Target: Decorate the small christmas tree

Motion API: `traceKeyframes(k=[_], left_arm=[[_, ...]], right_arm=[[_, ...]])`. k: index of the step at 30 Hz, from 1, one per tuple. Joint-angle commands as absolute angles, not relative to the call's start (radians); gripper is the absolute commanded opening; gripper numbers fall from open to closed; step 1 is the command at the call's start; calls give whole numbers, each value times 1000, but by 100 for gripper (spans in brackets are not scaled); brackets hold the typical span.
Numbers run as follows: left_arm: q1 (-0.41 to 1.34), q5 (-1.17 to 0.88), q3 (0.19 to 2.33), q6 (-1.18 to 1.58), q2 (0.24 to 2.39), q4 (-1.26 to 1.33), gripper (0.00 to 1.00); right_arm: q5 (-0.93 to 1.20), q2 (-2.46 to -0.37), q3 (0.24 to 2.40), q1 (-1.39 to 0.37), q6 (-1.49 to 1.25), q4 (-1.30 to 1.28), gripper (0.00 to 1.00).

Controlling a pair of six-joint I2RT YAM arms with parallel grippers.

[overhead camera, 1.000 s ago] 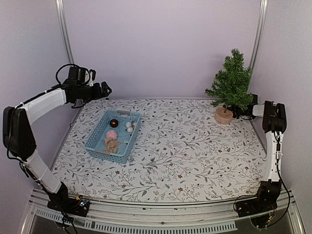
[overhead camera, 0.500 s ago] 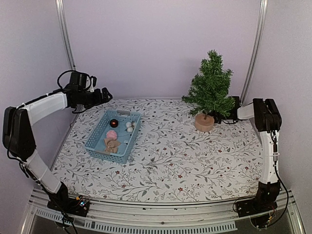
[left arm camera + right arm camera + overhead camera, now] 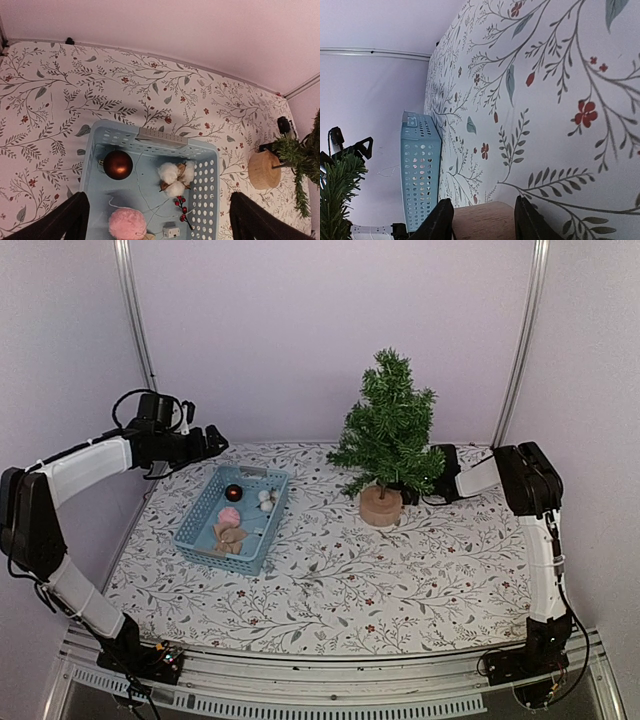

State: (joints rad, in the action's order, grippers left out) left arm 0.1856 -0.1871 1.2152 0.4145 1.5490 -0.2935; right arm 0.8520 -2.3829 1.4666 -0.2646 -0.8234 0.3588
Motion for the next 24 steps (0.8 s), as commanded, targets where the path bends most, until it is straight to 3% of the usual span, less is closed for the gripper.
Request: traceKeyframes(k=[1,24], left_arm=[[198,-220,1185,394,1514,-286,99],[220,-336,1071,405,1420,-262,99]], right_arm=[[837,-2345,1421,-314,-866,371,44],[933,-2289,1294,-444,-933,513,45]])
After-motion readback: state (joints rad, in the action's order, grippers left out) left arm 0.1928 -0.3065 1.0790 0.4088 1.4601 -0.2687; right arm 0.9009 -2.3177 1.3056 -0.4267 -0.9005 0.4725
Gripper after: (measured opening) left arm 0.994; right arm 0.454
